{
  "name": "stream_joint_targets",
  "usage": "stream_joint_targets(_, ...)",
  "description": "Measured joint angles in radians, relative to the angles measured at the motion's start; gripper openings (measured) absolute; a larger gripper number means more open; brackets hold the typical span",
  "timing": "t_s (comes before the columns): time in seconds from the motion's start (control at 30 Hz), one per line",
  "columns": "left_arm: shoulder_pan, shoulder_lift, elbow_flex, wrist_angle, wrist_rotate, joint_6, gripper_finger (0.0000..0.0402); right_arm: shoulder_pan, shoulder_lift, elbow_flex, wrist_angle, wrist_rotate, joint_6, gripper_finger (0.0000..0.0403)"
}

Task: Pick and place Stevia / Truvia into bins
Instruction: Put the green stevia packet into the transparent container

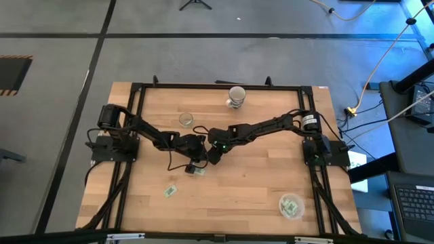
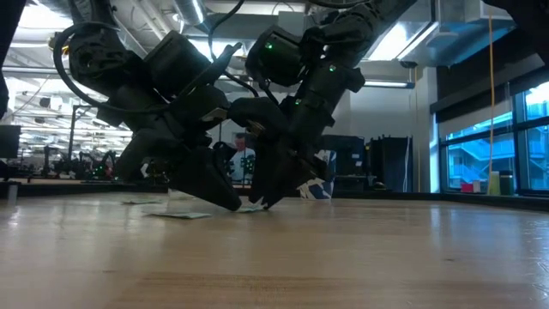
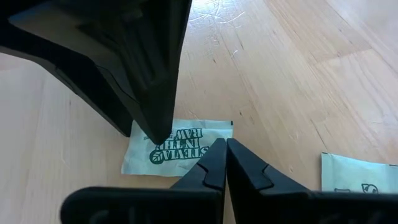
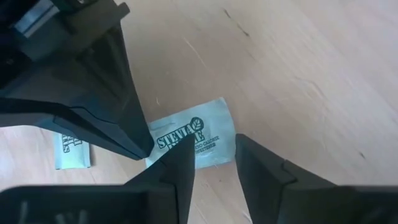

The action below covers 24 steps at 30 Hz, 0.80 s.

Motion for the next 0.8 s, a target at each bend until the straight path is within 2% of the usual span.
stream_joint_targets(0.43,0.000,0.000,0.000,0.000,0.001,0.000,0.0004,0.001,0.001,0.000,-0.003,-0.004,0.017,0.0057)
stream_joint_targets(0.8,-0.001,-0.001,0.000,-0.008,0.031,-0.016,0.0004,-0.008,0.001,0.000,-0.005,-0.002,0.016,0.0053)
